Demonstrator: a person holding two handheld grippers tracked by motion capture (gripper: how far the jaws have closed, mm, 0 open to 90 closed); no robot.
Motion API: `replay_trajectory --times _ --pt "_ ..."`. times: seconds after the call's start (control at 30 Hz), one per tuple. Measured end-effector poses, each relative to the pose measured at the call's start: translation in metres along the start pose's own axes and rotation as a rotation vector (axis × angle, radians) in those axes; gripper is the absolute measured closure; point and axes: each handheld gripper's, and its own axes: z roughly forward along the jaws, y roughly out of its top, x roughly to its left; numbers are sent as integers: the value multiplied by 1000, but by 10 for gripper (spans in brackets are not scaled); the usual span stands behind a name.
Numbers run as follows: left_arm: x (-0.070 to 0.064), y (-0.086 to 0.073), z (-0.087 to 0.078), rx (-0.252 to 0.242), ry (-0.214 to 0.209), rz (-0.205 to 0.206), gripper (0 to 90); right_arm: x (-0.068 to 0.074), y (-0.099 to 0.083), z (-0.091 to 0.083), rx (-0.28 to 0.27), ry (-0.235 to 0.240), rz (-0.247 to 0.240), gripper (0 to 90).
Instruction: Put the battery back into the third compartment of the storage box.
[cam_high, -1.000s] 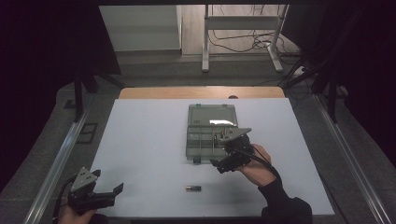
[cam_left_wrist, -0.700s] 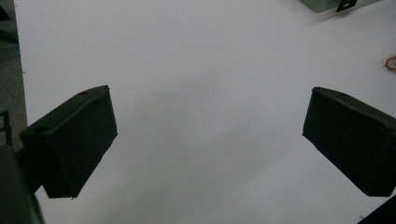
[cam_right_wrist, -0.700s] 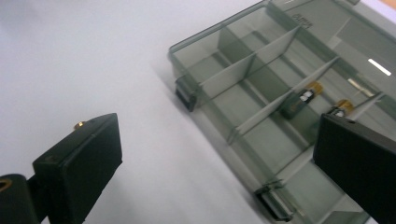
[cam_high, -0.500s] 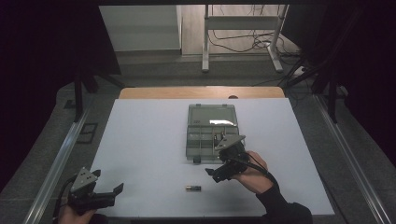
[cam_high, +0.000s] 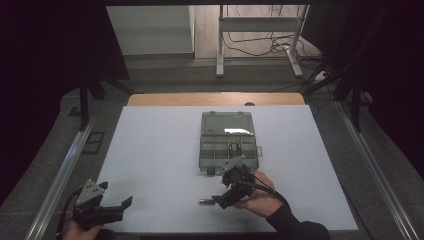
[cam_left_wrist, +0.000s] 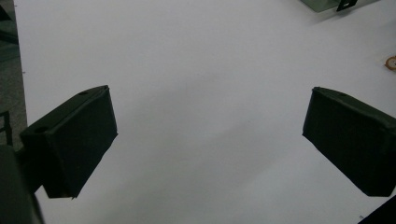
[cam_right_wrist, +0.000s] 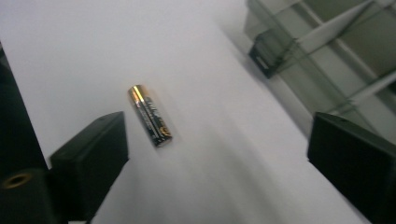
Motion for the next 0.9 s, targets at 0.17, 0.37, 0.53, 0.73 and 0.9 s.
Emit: replay_trajectory --times 0.17,0.37,0.53,0.73,0.9 --pt "0 0 0 1 0 2 34 10 0 9 12 33 -40 255" --pt "0 0 0 4 0 5 34 17 1 21 34 99 -76 457" --pt "0 0 0 3 1 6 34 22 4 31 51 138 -104 576" --pt "0 0 0 3 1 8 34 26 3 43 87 109 -181 699" --pt "-1 0 0 3 1 10 35 28 2 42 84 110 -191 763"
